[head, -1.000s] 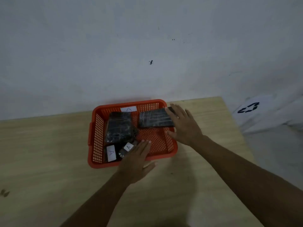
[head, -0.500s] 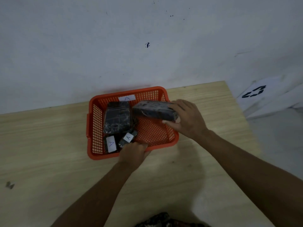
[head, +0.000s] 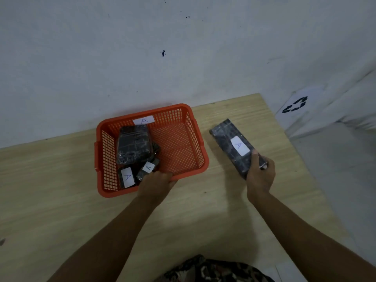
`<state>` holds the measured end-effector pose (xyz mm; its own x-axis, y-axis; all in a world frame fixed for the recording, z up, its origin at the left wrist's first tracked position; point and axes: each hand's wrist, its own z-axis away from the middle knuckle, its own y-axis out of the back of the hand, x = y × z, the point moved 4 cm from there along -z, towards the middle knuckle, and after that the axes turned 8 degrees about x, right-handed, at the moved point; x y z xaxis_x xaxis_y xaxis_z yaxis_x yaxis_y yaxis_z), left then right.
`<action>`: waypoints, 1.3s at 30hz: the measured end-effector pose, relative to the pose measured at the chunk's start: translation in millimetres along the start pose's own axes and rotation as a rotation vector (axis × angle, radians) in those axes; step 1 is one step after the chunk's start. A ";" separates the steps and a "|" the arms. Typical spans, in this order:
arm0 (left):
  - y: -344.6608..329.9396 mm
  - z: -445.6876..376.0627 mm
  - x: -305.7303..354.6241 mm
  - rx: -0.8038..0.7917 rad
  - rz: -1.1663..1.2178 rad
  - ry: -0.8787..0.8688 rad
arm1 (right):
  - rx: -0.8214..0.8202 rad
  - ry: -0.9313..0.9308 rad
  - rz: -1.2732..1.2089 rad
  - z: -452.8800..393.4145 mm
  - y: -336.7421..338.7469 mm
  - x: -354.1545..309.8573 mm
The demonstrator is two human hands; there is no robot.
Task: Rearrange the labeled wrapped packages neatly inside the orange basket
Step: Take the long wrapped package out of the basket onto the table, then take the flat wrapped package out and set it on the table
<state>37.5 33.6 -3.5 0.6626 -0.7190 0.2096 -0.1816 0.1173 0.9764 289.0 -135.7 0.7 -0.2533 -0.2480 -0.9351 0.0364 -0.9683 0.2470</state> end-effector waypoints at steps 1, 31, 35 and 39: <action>0.7 0.1 0.6 0.003 0.001 -0.003 | 0.002 -0.032 0.026 -0.5 4.5 10.0; 79.3 30.9 -102.7 0.436 0.051 0.281 | -0.539 0.790 0.392 154.4 -132.6 -42.9; 73.5 41.4 -135.3 0.349 0.181 0.504 | -0.853 0.752 0.467 202.7 -173.3 -32.8; 57.4 40.6 -150.2 0.298 0.428 0.739 | -1.008 1.011 0.691 228.1 -204.4 -22.7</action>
<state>-102.0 120.5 18.9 0.7741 -0.0189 0.6328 -0.6325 0.0172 0.7743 66.8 74.4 29.4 0.7887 -0.1476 -0.5968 0.5708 -0.1844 0.8001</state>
